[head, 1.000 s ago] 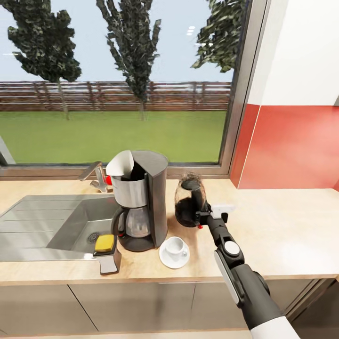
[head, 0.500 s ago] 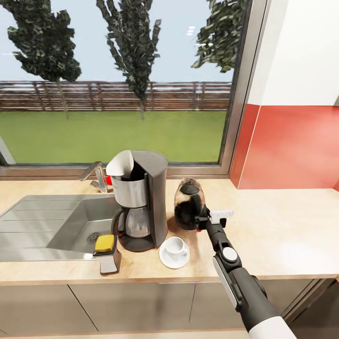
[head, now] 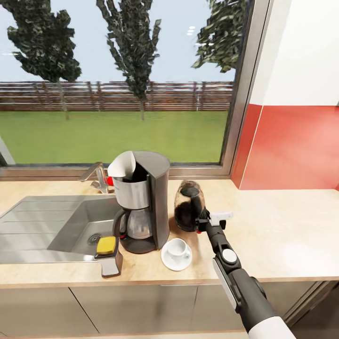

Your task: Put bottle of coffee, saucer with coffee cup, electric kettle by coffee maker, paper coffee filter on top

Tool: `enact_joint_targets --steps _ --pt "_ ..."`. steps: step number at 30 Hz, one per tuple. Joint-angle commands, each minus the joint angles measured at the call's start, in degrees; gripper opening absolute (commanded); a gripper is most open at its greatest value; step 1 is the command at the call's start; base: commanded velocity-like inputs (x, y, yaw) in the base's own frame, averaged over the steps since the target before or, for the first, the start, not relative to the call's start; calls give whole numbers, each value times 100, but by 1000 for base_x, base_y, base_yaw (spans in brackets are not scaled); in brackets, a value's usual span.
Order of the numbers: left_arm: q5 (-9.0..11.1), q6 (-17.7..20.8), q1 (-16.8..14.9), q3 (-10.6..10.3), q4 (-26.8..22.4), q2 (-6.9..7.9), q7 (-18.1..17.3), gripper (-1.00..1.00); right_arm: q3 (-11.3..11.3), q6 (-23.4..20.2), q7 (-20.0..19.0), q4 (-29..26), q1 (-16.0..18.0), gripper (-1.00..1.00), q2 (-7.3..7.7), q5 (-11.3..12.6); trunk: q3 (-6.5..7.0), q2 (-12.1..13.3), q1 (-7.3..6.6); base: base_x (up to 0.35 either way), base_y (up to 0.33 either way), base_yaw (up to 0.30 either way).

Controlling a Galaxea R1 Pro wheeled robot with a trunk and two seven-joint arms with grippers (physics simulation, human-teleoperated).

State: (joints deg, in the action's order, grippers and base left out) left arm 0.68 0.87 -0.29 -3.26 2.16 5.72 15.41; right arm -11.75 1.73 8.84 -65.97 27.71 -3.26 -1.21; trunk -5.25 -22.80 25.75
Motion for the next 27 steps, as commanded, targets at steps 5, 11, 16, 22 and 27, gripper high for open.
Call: enact_joint_targets --steps 5,11,16,22,27 --pt "8 9 -6 -32 3 -1 15 100 -12 11 39 70 6 -100 1 -28 -10 -12 3 2 2 0" --pt "11 13 -4 -33 3 -1 15 100 -10 11 40 76 6 -100 1 -27 -10 -12 3 4 0 0" --pt "11 12 -4 -33 4 -1 15 100 -11 11 45 84 7 -100 1 -28 -10 -12 3 85 0 0" --pt "10 17 -4 -29 4 -1 15 100 -10 11 45 83 6 -100 1 -29 -10 -12 3 24 0 0" --pt "10 16 -5 -34 4 -3 17 100 -4 11 44 84 6 -100 1 -29 -10 -12 3 90 0 0"
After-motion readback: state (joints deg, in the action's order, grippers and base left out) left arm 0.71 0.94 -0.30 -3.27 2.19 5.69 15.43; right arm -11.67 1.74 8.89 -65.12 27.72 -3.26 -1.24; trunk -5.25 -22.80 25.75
